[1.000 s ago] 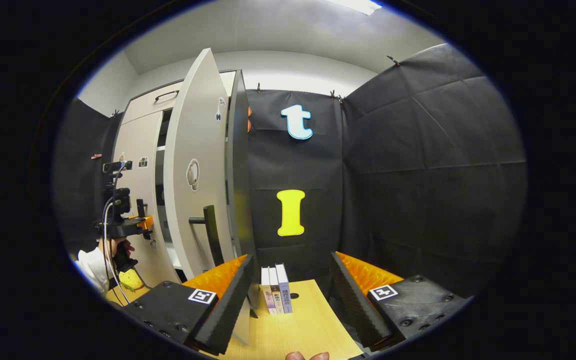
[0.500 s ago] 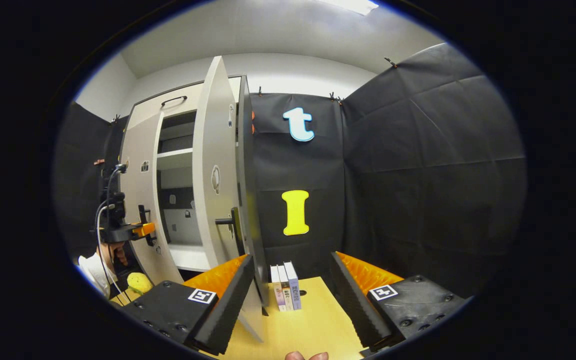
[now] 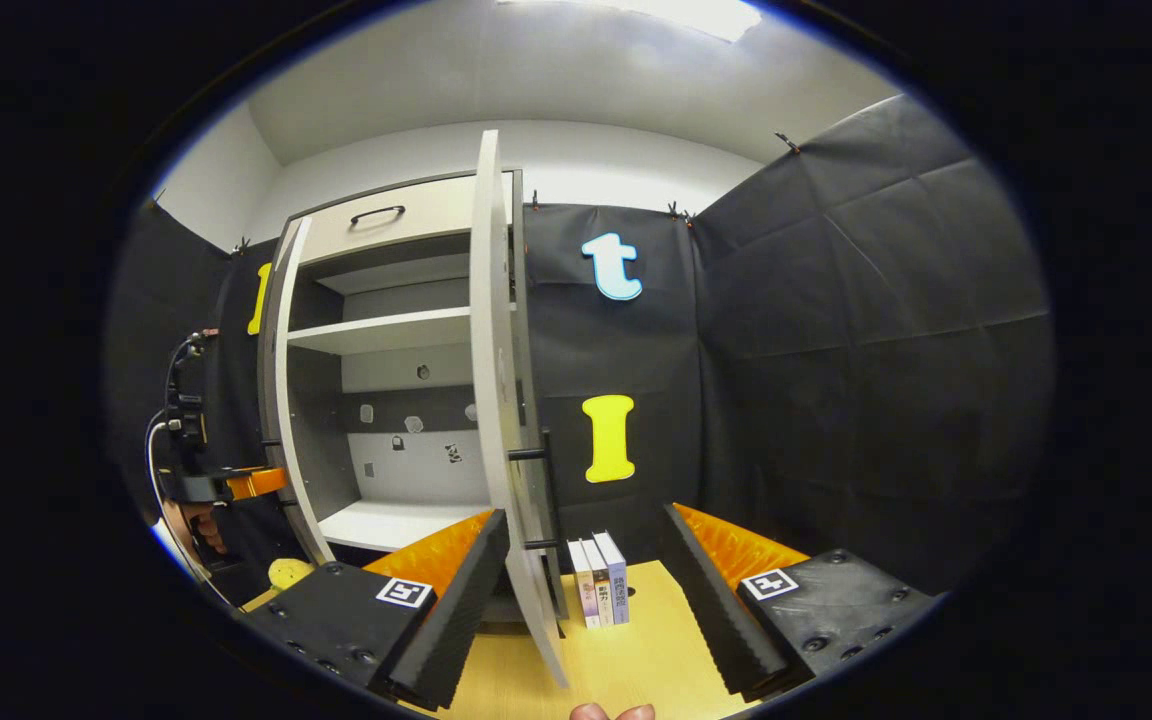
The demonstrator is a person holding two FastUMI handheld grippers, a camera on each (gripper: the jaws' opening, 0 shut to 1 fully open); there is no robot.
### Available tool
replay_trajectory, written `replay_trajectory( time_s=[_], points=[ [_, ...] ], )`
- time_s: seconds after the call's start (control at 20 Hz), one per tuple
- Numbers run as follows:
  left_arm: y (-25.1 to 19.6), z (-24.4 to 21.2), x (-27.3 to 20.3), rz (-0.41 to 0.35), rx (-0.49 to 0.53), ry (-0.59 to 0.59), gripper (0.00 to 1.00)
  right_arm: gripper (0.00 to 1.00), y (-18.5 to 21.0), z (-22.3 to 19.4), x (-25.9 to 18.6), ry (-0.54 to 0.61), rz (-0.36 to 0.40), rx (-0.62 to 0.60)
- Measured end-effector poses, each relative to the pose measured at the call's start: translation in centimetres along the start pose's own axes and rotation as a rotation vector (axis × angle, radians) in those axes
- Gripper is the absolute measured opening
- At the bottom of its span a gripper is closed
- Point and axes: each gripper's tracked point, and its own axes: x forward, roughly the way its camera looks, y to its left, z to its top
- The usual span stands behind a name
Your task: Open the right door of the double-door shoe cabinet with the right hand, and open the left door with the left hand.
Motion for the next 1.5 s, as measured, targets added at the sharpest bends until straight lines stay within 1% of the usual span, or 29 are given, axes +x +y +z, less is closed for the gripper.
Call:
replay_trajectory(
  time_s=[0.1, 0.3, 0.55, 0.6, 0.75, 0.8, 1.0, 1.1, 1.15, 1.25, 1.3, 1.4, 1.5],
  points=[
    [1.6, 0.0, -1.5, 0.001, -0.014, 0.002, 0.16, 0.96, 0.5, -0.2, -0.1, 0.002, 0.008, 0.010],
    [4.1, 0.1, -3.5, -0.002, -0.010, 0.008, 0.15, 0.96, 2.2, -0.9, -0.1, 0.020, 0.027, 0.031],
    [6.5, 0.1, -4.9, 0.009, -0.010, 0.019, 0.15, 0.96, 4.6, -1.4, -0.6, 0.033, 0.053, 0.037],
    [6.9, 0.1, -5.1, 0.015, -0.012, 0.018, 0.13, 0.96, 4.9, -1.6, -0.6, 0.036, 0.058, 0.035],
    [8.4, 0.3, -5.7, 0.029, -0.025, 0.004, 0.13, 0.96, 5.1, -1.8, -0.4, 0.041, 0.065, 0.019],
    [8.7, 0.4, -5.8, 0.029, -0.024, 0.002, 0.14, 0.96, 5.3, -1.8, -0.3, 0.041, 0.069, 0.018],
    [9.6, 0.5, -6.0, 0.002, -0.010, -0.001, 0.14, 0.96, 5.8, -2.2, -0.3, 0.048, 0.083, 0.016],
    [10.2, 0.5, -6.2, 0.004, -0.022, -0.004, 0.14, 0.96, 5.9, -2.3, -0.3, 0.050, 0.087, 0.011],
    [10.4, 0.5, -6.2, 0.006, -0.031, -0.006, 0.17, 0.96, 6.0, -2.4, -0.3, 0.052, 0.090, 0.010],
    [11.1, 0.5, -6.4, 0.005, -0.038, -0.009, 0.17, 0.96, 6.2, -2.4, -0.4, 0.052, 0.092, 0.008],
    [11.4, 0.5, -6.4, 0.004, -0.034, -0.009, 0.14, 0.96, 6.2, -2.5, -0.3, 0.053, 0.091, 0.007],
    [12.1, 0.6, -6.5, 0.001, -0.030, -0.009, 0.14, 0.96, 6.3, -2.8, -0.3, 0.059, 0.095, 0.008],
    [12.9, 0.5, -6.5, 0.012, -0.041, -0.012, 0.14, 0.96, 6.4, -3.1, -0.2, 0.067, 0.100, 0.006]
  ],
)
